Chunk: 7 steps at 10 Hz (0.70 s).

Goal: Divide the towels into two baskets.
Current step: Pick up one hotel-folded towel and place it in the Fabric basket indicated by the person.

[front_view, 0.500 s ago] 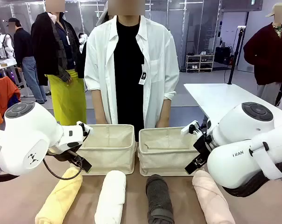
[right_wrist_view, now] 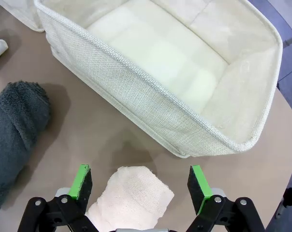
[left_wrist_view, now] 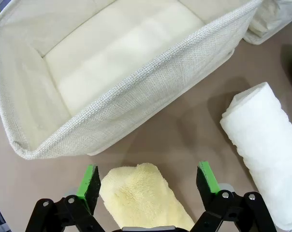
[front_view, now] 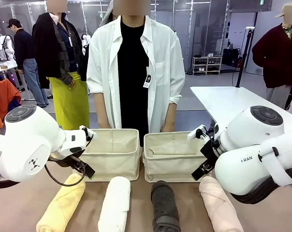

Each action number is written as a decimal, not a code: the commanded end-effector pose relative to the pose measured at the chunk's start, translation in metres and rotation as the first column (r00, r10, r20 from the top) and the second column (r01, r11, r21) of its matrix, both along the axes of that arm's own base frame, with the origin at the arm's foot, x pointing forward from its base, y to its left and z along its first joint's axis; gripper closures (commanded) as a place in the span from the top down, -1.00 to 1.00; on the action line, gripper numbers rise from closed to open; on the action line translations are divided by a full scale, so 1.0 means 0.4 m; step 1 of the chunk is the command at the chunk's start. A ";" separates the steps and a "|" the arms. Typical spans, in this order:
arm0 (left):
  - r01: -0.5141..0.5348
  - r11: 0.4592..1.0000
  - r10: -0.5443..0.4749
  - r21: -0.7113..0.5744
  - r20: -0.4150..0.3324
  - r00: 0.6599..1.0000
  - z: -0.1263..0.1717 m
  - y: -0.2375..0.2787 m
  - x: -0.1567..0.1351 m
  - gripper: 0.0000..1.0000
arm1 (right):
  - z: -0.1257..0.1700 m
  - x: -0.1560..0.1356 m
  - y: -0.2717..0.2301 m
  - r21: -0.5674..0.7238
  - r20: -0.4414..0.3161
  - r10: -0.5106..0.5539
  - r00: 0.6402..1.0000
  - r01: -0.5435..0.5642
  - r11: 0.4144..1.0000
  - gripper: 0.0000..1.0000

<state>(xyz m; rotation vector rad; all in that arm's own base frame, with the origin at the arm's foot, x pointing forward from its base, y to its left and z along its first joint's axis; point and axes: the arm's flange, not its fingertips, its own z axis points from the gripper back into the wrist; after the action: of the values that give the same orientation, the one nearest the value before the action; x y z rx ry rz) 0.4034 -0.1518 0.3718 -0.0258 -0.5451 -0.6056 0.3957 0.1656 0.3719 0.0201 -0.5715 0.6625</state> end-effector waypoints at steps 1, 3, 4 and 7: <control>-0.001 1.000 0.001 0.000 0.000 1.000 0.000 0.001 0.000 1.00 | 0.000 -0.001 0.001 0.001 0.000 0.000 1.000 0.000 1.000 1.00; -0.001 1.000 0.001 0.000 0.000 1.000 0.000 0.001 0.000 1.00 | 0.000 -0.001 0.001 0.001 0.000 0.000 1.000 0.000 1.000 1.00; -0.001 1.000 0.001 0.000 0.000 1.000 0.000 0.001 0.000 1.00 | 0.000 -0.001 0.001 0.001 0.000 0.000 1.000 0.000 1.000 1.00; 0.000 1.000 0.000 0.000 0.000 1.000 0.000 0.000 0.000 1.00 | 0.000 0.000 0.000 0.000 0.000 0.000 1.000 0.000 1.000 1.00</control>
<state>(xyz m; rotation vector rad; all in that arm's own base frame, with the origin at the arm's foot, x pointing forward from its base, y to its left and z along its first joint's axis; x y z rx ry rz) 0.4033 -0.1519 0.3718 -0.0258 -0.5451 -0.6056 0.3957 0.1654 0.3719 0.0201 -0.5715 0.6623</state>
